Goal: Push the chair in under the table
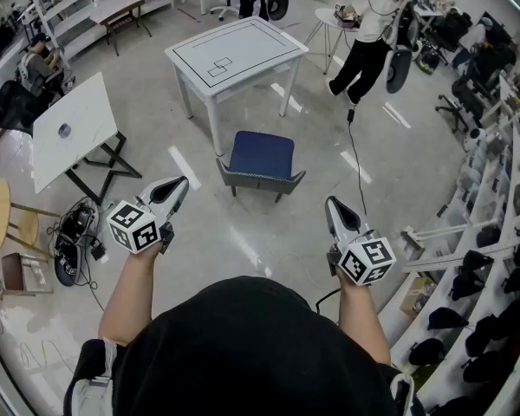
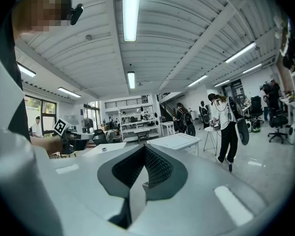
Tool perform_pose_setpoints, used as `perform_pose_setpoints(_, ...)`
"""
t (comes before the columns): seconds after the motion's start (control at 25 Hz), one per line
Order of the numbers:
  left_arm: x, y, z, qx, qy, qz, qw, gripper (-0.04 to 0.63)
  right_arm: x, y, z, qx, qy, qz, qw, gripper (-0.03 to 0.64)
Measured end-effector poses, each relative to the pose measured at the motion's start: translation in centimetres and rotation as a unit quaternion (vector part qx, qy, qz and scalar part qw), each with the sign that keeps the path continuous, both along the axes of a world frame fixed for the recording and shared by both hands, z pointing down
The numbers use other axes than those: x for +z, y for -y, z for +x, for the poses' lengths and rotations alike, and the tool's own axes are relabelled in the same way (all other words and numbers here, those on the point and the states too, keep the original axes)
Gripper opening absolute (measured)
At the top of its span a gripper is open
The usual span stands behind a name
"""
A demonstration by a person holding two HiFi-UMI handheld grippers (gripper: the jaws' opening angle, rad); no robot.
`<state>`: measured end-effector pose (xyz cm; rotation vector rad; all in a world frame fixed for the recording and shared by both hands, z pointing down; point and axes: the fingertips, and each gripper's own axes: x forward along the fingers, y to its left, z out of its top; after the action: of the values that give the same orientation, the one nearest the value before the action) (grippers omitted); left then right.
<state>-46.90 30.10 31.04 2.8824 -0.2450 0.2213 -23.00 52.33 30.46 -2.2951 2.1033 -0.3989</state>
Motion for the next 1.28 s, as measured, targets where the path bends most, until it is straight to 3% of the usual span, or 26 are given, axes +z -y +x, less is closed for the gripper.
perform_pose_setpoints(0.68, 2.2, 0.6, 7.2, -0.018, 0.020, -0.028, 0.9992, 0.000, 2.3, 1.7, 7.5, -0.019, 0.030, 0.002, 0.999, 0.032)
perform_pose_setpoints(1.28, 3.2, 1.3, 9.9, -0.005, 0.034, -0.037, 0.9987, 0.002, 4.3, 2.3, 9.6, -0.012, 0.043, -0.015, 0.999, 0.051)
